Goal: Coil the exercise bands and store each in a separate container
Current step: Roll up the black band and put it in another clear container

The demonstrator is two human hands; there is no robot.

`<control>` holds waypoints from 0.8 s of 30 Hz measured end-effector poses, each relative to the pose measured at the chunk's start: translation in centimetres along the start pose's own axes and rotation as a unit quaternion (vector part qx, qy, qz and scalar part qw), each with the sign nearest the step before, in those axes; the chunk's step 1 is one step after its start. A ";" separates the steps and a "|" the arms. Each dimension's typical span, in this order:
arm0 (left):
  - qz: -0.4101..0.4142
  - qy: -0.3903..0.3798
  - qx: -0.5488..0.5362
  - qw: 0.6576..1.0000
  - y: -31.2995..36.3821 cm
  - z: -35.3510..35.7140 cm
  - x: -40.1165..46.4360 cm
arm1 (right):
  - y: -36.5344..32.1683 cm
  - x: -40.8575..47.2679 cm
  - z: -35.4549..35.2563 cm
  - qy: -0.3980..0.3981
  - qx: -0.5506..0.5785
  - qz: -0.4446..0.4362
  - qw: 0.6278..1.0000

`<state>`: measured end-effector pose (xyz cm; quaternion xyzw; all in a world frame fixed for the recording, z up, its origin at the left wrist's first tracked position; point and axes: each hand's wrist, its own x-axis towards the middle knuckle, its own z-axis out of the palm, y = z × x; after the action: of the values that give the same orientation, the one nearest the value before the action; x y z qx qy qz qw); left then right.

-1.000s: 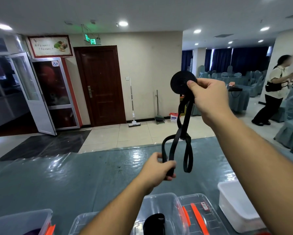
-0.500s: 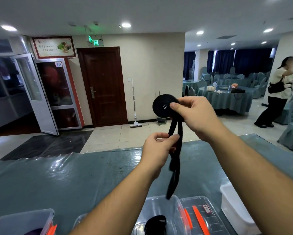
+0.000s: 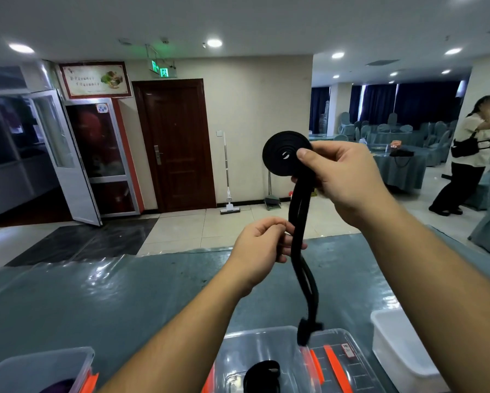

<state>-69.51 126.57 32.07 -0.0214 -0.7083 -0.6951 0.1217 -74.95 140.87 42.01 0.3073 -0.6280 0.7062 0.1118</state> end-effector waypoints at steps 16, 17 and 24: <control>0.038 -0.008 0.010 0.999 2.3 -1.8 -0.7 | 0.8 -1.0 -1.1 -0.044 -0.021 0.000 0.999; 0.044 0.005 0.010 0.999 2.5 -2.0 -0.6 | 1.1 -1.2 -1.1 -0.048 -0.023 0.006 0.999; 0.036 0.112 -0.101 0.988 4.6 -3.1 0.2 | 2.5 -2.2 -1.0 -0.104 -0.068 0.036 0.992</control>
<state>-68.31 123.63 36.58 0.0192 -0.6154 -0.7560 0.2222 -74.91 141.83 38.67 0.3479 -0.6932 0.6298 0.0415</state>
